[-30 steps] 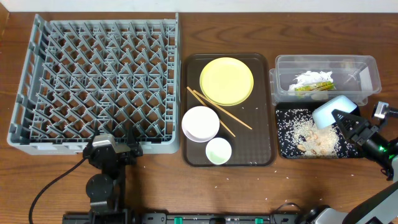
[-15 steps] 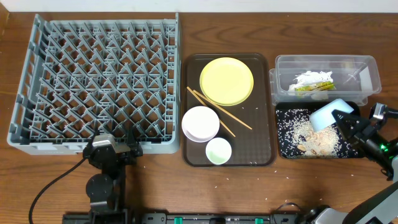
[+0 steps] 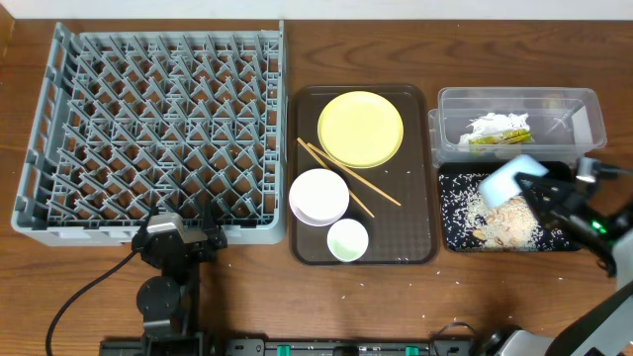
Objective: Sort waste into correct bins and load items into the dishwasher
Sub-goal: 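Return the light-blue bowl to the brown tray and release it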
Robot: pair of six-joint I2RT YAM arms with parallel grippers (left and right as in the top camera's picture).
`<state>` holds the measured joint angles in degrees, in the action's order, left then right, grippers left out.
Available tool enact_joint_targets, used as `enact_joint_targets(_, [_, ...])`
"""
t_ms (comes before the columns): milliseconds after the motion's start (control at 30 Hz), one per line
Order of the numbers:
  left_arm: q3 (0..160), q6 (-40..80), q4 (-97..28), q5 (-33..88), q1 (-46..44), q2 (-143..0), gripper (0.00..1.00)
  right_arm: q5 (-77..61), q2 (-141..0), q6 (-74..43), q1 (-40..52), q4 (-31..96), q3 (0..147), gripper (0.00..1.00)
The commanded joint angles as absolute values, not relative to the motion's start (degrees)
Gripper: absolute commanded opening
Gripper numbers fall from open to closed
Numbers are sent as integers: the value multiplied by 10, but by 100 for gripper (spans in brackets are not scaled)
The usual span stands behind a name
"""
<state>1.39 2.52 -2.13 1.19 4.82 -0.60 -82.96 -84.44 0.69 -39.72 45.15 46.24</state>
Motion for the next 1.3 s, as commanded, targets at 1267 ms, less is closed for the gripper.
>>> enact_joint_targets(1267, [2, 20, -41, 4, 50, -2, 92, -94, -960, -156, 332, 613, 690, 1])
